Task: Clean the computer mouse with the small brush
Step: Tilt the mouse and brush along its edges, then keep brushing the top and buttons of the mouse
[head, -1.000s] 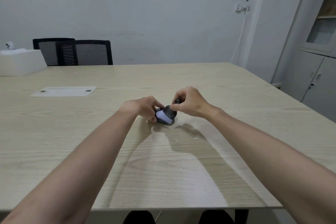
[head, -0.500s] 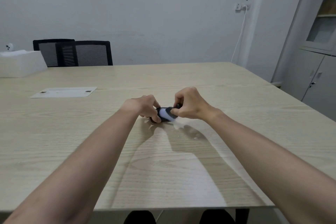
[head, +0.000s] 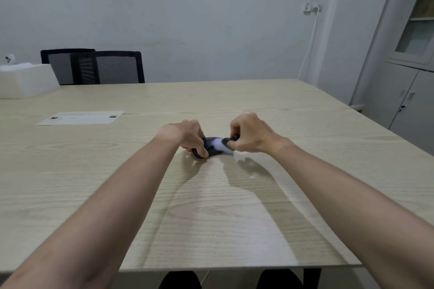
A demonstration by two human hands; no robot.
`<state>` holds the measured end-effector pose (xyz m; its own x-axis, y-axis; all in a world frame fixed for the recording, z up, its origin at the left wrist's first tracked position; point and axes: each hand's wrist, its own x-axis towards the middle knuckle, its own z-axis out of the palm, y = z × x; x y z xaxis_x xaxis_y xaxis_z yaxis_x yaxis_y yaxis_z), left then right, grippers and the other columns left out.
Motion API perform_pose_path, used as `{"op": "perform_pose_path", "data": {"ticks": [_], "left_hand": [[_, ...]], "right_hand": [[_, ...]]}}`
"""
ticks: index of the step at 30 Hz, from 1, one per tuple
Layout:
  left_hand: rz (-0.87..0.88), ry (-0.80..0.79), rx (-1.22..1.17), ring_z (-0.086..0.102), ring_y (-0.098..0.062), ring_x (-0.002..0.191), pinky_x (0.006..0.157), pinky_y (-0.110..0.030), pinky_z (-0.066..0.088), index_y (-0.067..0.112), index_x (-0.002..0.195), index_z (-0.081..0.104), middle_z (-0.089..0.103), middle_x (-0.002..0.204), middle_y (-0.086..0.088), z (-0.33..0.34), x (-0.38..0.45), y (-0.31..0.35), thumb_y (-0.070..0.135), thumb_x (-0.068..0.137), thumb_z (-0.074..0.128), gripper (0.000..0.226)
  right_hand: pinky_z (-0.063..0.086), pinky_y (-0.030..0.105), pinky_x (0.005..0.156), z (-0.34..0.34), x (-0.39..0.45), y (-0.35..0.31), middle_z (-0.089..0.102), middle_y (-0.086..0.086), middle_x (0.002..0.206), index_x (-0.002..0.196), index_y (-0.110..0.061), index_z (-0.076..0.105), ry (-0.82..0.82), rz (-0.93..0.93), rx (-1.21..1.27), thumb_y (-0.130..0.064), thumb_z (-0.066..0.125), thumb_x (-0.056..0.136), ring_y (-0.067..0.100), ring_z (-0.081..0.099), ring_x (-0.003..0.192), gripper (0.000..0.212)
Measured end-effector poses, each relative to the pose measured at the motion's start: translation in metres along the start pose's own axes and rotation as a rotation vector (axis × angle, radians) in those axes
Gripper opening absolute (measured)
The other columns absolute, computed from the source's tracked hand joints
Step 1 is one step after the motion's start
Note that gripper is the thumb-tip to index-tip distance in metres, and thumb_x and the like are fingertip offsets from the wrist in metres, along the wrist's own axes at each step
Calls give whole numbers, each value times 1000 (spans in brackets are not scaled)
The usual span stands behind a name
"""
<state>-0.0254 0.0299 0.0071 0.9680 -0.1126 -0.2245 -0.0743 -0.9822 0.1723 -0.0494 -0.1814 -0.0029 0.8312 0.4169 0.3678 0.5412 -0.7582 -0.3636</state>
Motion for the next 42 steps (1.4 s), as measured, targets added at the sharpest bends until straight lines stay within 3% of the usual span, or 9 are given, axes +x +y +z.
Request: {"op": "perform_pose_path", "data": {"ticks": [4,8,12,18,24,27,30,34,42], "left_hand": [[0,3,7,67,-18,104,76,-31,48,33,103,77,69,72,4,2,-1,0,52,64,80,43],[3,1,13,68,-18,103,81,-33,52,34,106,77,71,71,4,1,1,-1,52,61,81,49],[14,13,9,67,-16,100,81,-35,51,37,105,76,71,81,5,2,-3,-3,54,62,82,47],[34,-32,13,62,-17,108,98,-44,51,50,120,66,71,103,13,2,-3,-7,39,54,83,69],[96,-61,-10,60,-13,112,103,-42,48,40,130,63,69,119,16,2,-4,-12,10,66,82,74],[89,-56,-9,61,-15,103,97,-36,48,37,129,65,67,93,25,2,-5,-15,-3,67,75,75],[119,-58,-14,58,-6,83,89,-33,47,45,123,67,57,61,36,1,-7,-17,-8,69,68,76],[132,-48,-28,63,-15,100,95,-37,51,39,130,64,66,103,27,6,-3,-19,-8,65,73,81],[137,-20,-19,61,-7,78,88,-39,53,58,104,68,69,71,11,8,0,-16,-7,70,64,73]], "right_hand": [[47,30,51,-2,6,8,66,-1,64,59,-7,63,132,80,9,-22,74,68,15,61,61,21],[47,23,51,7,7,-7,63,-9,60,60,-13,68,30,17,137,-18,78,66,3,56,54,13],[56,35,60,-1,13,4,67,-5,73,67,-16,67,47,120,-13,-22,74,70,16,65,71,10],[47,22,59,-8,22,-7,69,-3,69,72,-14,76,52,77,189,-18,79,73,8,59,62,6],[55,34,67,-11,29,6,67,-4,78,74,-20,75,26,131,27,-23,75,74,18,64,77,3],[44,19,54,-10,27,-7,65,-6,65,72,-15,76,58,94,209,-18,78,75,3,56,56,4],[39,22,41,-8,24,-10,63,2,59,70,-8,75,-63,165,291,-13,76,73,10,47,40,6],[52,31,49,-9,25,4,66,1,65,71,-9,76,-29,220,117,-19,78,70,15,61,59,11],[37,23,42,-7,22,-13,64,7,60,73,-4,74,-130,212,395,-15,77,73,20,46,42,11]]}}
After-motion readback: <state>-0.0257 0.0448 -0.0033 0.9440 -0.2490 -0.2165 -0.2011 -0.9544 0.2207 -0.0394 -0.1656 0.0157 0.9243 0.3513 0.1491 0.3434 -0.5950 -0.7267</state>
